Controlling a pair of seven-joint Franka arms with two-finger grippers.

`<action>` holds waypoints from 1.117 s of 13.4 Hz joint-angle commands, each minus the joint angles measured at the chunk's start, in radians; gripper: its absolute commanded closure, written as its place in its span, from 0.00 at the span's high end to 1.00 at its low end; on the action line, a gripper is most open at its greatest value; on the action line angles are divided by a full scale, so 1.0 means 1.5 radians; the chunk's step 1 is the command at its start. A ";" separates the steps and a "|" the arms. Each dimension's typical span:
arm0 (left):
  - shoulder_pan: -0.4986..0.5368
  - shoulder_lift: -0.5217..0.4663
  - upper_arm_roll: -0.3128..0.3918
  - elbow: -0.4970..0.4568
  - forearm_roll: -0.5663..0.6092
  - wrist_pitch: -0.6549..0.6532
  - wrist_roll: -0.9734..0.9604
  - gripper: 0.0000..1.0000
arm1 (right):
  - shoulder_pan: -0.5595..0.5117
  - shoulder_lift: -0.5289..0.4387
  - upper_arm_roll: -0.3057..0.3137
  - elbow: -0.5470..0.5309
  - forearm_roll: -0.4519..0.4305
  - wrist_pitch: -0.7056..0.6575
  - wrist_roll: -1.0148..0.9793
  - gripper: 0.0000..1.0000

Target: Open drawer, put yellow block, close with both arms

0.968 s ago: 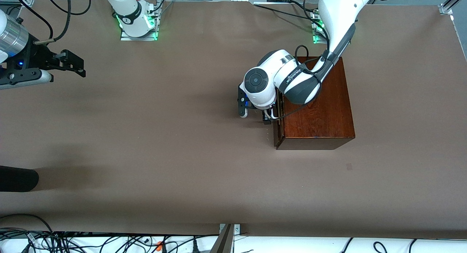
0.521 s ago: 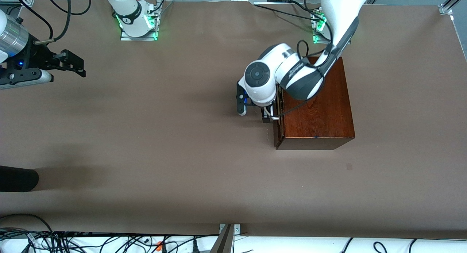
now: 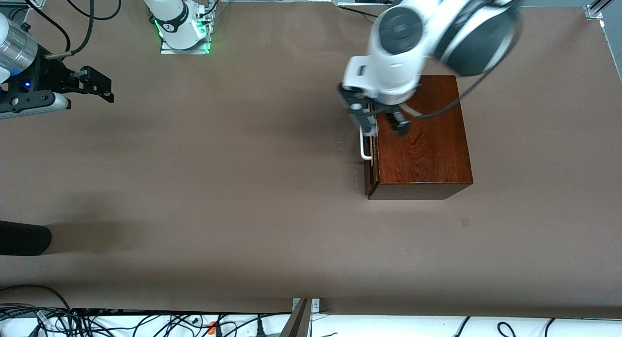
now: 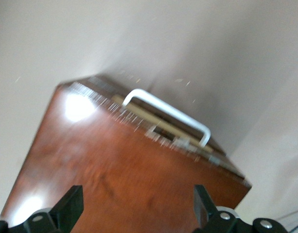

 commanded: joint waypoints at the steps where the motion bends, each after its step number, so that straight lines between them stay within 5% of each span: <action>1: 0.084 -0.018 -0.004 0.008 -0.006 -0.020 -0.011 1.00 | 0.002 0.002 -0.001 0.011 -0.002 -0.006 0.012 1.00; 4: 0.138 -0.033 0.017 0.029 -0.012 -0.019 -0.013 1.00 | 0.011 0.002 0.004 0.013 -0.003 -0.006 0.010 1.00; 6: 0.104 -0.071 0.113 0.019 -0.042 -0.006 -0.056 1.00 | 0.012 0.002 0.004 0.019 -0.002 -0.006 0.010 1.00; 9: 0.097 -0.163 0.211 -0.082 -0.116 0.068 -0.165 1.00 | 0.019 0.003 0.010 0.022 -0.003 -0.006 0.010 1.00; 15: 0.081 -0.268 0.289 -0.239 -0.113 0.166 -0.258 1.00 | 0.023 0.003 0.013 0.025 -0.006 -0.007 0.008 1.00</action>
